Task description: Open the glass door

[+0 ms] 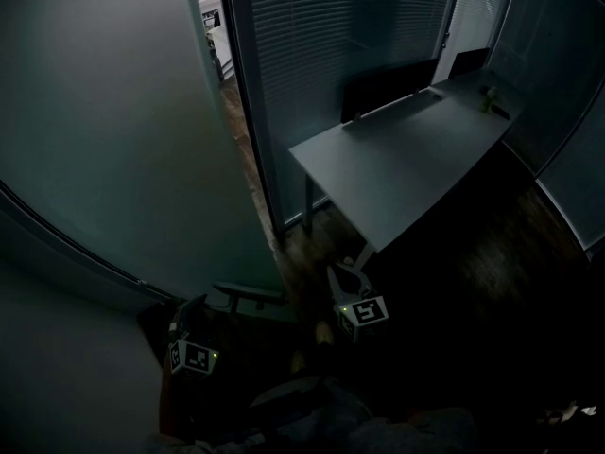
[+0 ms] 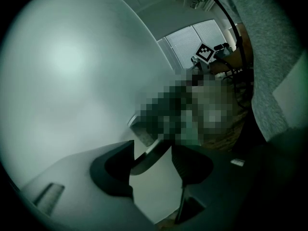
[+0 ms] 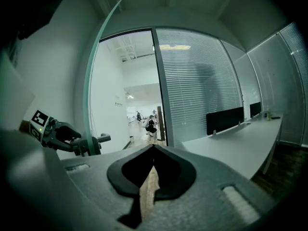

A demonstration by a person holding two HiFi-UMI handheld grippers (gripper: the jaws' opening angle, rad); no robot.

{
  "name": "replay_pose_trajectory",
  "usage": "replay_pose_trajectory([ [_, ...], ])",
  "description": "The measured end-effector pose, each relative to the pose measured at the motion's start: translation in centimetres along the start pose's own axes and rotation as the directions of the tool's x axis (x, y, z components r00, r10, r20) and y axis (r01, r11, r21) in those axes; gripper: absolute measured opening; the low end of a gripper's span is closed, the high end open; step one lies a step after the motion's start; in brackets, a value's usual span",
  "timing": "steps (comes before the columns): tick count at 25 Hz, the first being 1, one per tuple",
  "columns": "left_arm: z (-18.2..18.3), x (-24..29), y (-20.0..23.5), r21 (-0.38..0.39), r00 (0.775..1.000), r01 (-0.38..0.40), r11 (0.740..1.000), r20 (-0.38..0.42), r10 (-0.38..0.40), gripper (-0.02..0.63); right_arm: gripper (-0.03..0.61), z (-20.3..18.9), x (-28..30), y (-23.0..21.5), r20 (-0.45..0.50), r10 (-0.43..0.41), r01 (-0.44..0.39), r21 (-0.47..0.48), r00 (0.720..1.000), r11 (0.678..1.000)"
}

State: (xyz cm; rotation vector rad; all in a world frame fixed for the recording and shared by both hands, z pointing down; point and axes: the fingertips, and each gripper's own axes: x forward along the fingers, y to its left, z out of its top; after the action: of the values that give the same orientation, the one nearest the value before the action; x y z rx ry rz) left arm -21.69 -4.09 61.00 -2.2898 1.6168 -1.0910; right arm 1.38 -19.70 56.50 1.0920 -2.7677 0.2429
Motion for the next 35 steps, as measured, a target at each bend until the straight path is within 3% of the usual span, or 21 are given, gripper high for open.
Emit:
replay_pose_trajectory([
  [23,-1.1,-3.2,-1.2,0.001,1.000,-0.016,1.000,-0.017,0.016,0.247,0.002,-0.2,-1.1,2.0,0.003,0.006,-0.006,0.005,1.000,1.000],
  [35,-1.5,-4.6,-1.9,0.013,0.999,-0.045,0.999,0.010,0.045,0.247,0.002,-1.1,-5.0,4.6,0.022,-0.037,0.037,0.006,0.999,0.999],
])
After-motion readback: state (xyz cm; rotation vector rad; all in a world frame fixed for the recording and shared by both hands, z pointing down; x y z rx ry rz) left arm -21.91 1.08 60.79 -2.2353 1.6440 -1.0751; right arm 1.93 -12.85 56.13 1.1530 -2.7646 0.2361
